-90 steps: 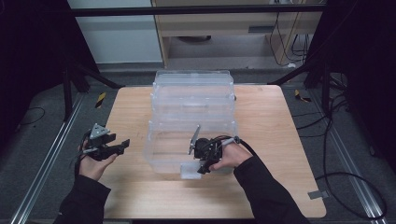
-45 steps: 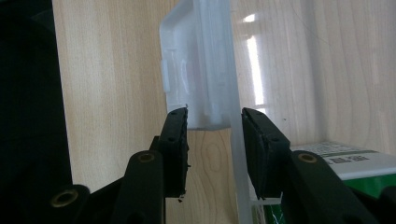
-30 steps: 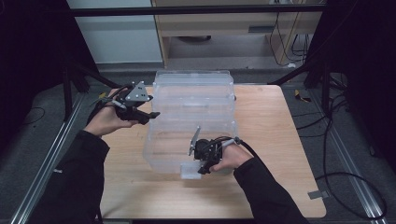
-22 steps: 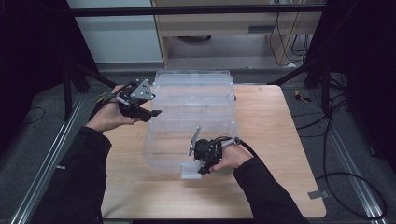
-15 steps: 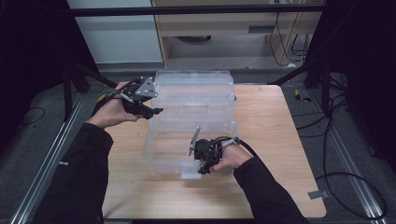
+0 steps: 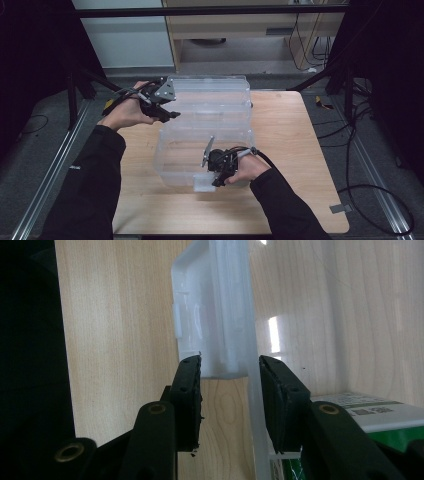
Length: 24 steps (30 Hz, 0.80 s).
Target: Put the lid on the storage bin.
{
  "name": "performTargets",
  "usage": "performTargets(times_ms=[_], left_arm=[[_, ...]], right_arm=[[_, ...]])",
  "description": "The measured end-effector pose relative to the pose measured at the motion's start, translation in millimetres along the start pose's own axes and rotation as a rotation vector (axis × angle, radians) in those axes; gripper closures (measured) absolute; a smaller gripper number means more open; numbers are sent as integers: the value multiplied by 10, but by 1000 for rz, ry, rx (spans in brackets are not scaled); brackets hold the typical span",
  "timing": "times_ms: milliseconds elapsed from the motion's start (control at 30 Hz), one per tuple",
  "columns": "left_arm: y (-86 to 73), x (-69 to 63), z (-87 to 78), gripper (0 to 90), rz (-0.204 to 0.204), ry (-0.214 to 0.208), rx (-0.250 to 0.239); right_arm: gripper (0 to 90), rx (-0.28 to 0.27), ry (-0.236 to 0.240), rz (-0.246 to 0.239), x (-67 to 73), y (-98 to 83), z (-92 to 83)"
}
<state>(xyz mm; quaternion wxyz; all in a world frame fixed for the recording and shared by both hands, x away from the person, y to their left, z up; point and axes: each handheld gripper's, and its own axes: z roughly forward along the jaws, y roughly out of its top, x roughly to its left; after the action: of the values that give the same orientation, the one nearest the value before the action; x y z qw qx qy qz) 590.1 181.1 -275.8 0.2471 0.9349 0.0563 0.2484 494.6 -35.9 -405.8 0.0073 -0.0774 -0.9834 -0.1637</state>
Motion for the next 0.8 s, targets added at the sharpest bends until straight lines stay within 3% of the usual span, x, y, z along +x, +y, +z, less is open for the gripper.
performTargets(times_ms=[400,800], left_arm=[[90,80,122,487,39,-9,38],[148,86,360,565,109,-38,76]], right_arm=[[627,3,-2,-8,-1,4,0],[627,2,5,-8,-7,4,2]])
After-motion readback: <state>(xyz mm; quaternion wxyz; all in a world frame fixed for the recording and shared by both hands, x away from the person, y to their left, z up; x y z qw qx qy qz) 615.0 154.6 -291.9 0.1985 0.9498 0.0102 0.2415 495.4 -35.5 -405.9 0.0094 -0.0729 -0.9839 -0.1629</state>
